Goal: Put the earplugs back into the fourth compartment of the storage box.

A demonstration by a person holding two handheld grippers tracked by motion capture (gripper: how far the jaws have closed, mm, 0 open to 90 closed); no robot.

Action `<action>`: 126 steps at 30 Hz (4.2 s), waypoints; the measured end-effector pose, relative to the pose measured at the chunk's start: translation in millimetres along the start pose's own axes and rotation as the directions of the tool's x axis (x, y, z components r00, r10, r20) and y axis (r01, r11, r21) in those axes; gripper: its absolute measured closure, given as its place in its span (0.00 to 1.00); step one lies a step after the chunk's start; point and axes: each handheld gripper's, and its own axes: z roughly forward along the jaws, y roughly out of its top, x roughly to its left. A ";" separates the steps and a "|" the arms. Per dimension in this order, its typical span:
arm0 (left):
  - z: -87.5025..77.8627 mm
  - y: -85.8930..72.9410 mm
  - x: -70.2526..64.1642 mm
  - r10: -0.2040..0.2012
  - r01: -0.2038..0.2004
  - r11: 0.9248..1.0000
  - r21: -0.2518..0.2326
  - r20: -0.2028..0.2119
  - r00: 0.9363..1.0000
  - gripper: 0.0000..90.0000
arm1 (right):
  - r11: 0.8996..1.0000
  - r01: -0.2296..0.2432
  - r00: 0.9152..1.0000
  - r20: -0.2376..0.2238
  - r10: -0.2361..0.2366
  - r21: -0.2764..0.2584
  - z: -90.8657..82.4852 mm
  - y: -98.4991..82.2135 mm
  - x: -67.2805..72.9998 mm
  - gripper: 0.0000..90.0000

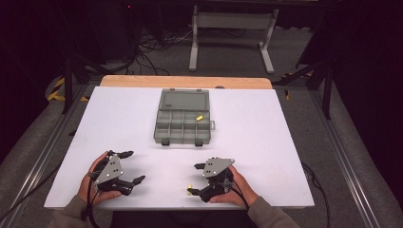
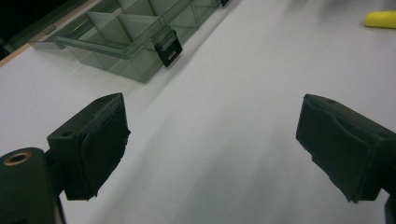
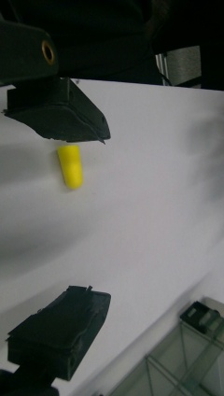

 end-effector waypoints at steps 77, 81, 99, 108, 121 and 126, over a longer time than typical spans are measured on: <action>-0.9 -2.0 5.7 0.009 -0.009 1.000 0.008 0.002 1.000 0.11 | 0.997 0.081 0.996 -0.035 -0.081 -0.003 -4.0 11.0 6.1 0.80; -0.8 -2.0 5.4 0.009 -0.009 1.000 0.010 0.003 1.000 0.11 | 0.997 0.079 0.996 -0.033 -0.079 -0.016 -5.3 11.1 5.8 0.80; 0.0 -1.8 4.5 0.010 -0.010 1.000 0.014 0.001 1.000 0.11 | 0.996 0.071 0.997 0.008 -0.070 -0.049 -10.2 11.9 4.0 0.80; -0.2 -1.7 4.5 0.010 -0.010 1.000 0.012 -0.001 1.000 0.11 | 0.996 0.063 0.998 0.026 -0.061 -0.061 -11.9 11.6 2.5 0.79; -0.3 -1.8 4.5 0.011 -0.011 1.000 0.013 -0.002 1.000 0.11 | 0.996 0.060 0.997 0.044 -0.057 -0.070 -13.8 11.2 1.1 0.79; -0.2 -1.8 4.5 0.011 -0.011 1.000 0.013 -0.001 1.000 0.11 | 0.995 0.060 0.997 0.052 -0.056 -0.079 -15.0 11.6 1.1 0.79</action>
